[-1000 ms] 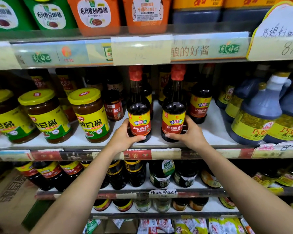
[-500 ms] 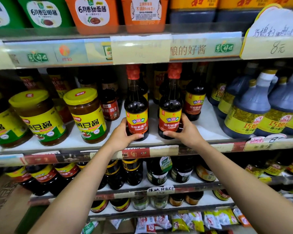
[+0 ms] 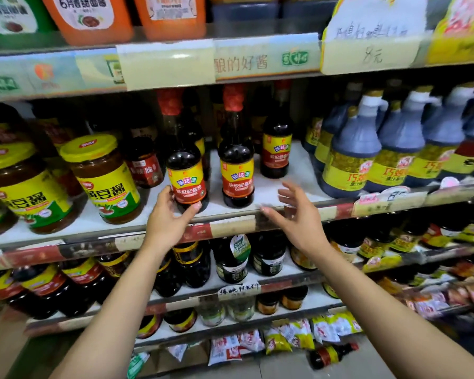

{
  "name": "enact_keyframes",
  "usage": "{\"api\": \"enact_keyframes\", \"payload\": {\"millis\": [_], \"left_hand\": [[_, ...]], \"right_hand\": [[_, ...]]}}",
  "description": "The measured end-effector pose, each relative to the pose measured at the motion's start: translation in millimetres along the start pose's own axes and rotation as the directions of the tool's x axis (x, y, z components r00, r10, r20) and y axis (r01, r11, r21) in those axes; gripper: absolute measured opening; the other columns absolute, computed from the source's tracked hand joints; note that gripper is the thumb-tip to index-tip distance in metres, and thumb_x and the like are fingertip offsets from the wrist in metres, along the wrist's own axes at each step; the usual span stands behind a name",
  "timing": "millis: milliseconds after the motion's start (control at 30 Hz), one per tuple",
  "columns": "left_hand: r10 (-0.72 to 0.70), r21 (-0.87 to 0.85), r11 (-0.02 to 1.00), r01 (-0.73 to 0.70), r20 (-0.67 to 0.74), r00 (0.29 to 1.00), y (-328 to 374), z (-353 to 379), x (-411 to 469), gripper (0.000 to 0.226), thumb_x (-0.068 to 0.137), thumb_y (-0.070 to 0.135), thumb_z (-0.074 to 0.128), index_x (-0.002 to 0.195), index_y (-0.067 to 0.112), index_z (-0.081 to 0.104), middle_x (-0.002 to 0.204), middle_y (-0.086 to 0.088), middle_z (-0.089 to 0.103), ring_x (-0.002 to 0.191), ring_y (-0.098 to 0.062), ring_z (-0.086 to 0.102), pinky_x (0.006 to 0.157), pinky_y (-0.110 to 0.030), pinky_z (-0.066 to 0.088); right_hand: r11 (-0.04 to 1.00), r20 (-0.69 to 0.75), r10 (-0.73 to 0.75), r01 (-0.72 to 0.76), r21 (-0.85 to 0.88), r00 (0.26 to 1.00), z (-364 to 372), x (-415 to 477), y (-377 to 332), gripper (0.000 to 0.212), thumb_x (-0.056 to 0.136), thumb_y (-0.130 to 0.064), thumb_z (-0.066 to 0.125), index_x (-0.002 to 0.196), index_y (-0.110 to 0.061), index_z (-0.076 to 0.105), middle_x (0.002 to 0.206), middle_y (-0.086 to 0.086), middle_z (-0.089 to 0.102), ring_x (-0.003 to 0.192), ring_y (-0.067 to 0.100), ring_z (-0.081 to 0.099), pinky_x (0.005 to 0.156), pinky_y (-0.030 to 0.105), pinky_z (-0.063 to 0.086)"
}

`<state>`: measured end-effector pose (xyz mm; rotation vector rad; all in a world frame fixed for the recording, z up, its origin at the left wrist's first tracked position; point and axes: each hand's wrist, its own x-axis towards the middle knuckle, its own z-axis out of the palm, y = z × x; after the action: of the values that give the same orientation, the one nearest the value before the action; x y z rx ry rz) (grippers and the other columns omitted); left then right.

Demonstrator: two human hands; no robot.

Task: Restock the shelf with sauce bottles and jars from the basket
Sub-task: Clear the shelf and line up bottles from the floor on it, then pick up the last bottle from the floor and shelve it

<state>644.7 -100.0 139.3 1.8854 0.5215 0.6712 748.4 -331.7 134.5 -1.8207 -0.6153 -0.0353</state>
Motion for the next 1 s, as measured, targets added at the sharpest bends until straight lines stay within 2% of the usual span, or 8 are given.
{"api": "enact_keyframes", "payload": {"millis": [167, 267, 367, 467, 600, 700, 867, 1000], "left_hand": [[-0.028, -0.016, 1.0, 0.027, -0.076, 0.997, 12, 32, -57, 0.062, 0.081, 0.02, 0.068, 0.135, 0.016, 0.037, 0.139, -0.007, 0.044, 0.122, -0.015, 0.044, 0.1, -0.029, 0.036], [-0.021, -0.042, 0.999, 0.021, -0.012, 1.0, 23, 66, -87, 0.051, 0.081, 0.015, 0.067, 0.127, 0.014, 0.044, 0.13, -0.007, 0.051, 0.113, -0.013, 0.051, 0.093, -0.025, 0.04], [-0.037, -0.033, 0.999, 0.039, 0.067, 0.997, 31, 110, -114, 0.046, 0.081, 0.02, 0.067, 0.122, 0.014, 0.048, 0.118, -0.005, 0.056, 0.095, -0.001, 0.056, 0.075, -0.012, 0.044], [-0.073, -0.015, 0.997, 0.076, 0.159, 0.985, 35, 153, -138, 0.045, 0.081, 0.025, 0.067, 0.121, 0.017, 0.048, 0.11, -0.004, 0.058, 0.092, -0.003, 0.057, 0.064, -0.009, 0.041], [-0.077, 0.031, 0.997, 0.071, 0.32, 0.944, 38, 208, -169, 0.039, 0.082, 0.021, 0.066, 0.117, 0.017, 0.049, 0.102, -0.002, 0.06, 0.089, -0.003, 0.057, 0.066, -0.011, 0.045], [-0.131, 0.086, 0.991, 0.103, 0.472, 0.872, 34, 252, -193, 0.037, 0.082, 0.024, 0.067, 0.115, 0.019, 0.05, 0.097, -0.005, 0.064, 0.093, -0.013, 0.061, 0.082, -0.028, 0.048], [-0.181, 0.159, 0.982, 0.102, 0.646, 0.742, 21, 317, -216, 0.033, 0.081, 0.03, 0.068, 0.108, 0.028, 0.05, 0.095, 0.013, 0.06, 0.085, -0.001, 0.06, 0.07, -0.02, 0.048], [-0.243, 0.22, 0.968, 0.117, 0.723, 0.647, 6, 363, -223, 0.03, 0.082, 0.024, 0.068, 0.108, 0.019, 0.053, 0.096, -0.003, 0.063, 0.086, -0.011, 0.061, 0.077, -0.03, 0.05]], "right_hand": [[0.998, -0.02, 0.042, -0.043, -0.04, 0.999, -43, -43, 28, 0.065, 0.075, -0.034, 0.073, 0.131, -0.019, 0.044, 0.123, 0.0, 0.057, 0.114, 0.01, 0.054, 0.093, 0.023, 0.043], [0.993, -0.019, 0.112, -0.113, -0.044, 0.994, -77, -71, 48, 0.067, 0.077, -0.036, 0.071, 0.134, -0.019, 0.041, 0.121, -0.002, 0.054, 0.112, 0.009, 0.051, 0.09, 0.022, 0.043], [0.982, -0.044, 0.174, -0.177, -0.073, 0.984, -119, -104, 72, 0.067, 0.076, -0.041, 0.069, 0.133, -0.019, 0.042, 0.115, -0.006, 0.053, 0.109, 0.009, 0.052, 0.089, 0.023, 0.045], [0.968, -0.068, 0.22, -0.226, -0.107, 0.973, -158, -136, 91, 0.074, 0.069, -0.06, 0.061, 0.131, -0.025, 0.042, 0.112, -0.013, 0.052, 0.101, 0.003, 0.054, 0.081, 0.013, 0.042], [0.933, -0.142, 0.333, -0.348, -0.093, 0.932, -206, -175, 118, 0.079, 0.066, -0.065, 0.059, 0.132, -0.026, 0.042, 0.114, -0.008, 0.054, 0.106, 0.015, 0.058, 0.087, 0.033, 0.051], [0.887, -0.208, 0.447, -0.461, -0.024, 0.87, -241, -208, 141, 0.07, 0.069, -0.056, 0.066, 0.127, -0.021, 0.047, 0.112, -0.003, 0.057, 0.101, 0.019, 0.062, 0.089, 0.042, 0.051], [0.77, -0.287, 0.62, -0.637, 0.044, 0.73, -278, -255, 176, 0.055, 0.078, -0.038, 0.069, 0.126, -0.023, 0.046, 0.108, -0.004, 0.054, 0.091, 0.016, 0.062, 0.086, 0.038, 0.051], [0.654, -0.307, 0.741, -0.746, 0.127, 0.597, -295, -272, 198, 0.059, 0.082, -0.034, 0.066, 0.132, -0.015, 0.041, 0.12, 0.004, 0.05, 0.093, 0.019, 0.058, 0.081, 0.034, 0.05]]}}
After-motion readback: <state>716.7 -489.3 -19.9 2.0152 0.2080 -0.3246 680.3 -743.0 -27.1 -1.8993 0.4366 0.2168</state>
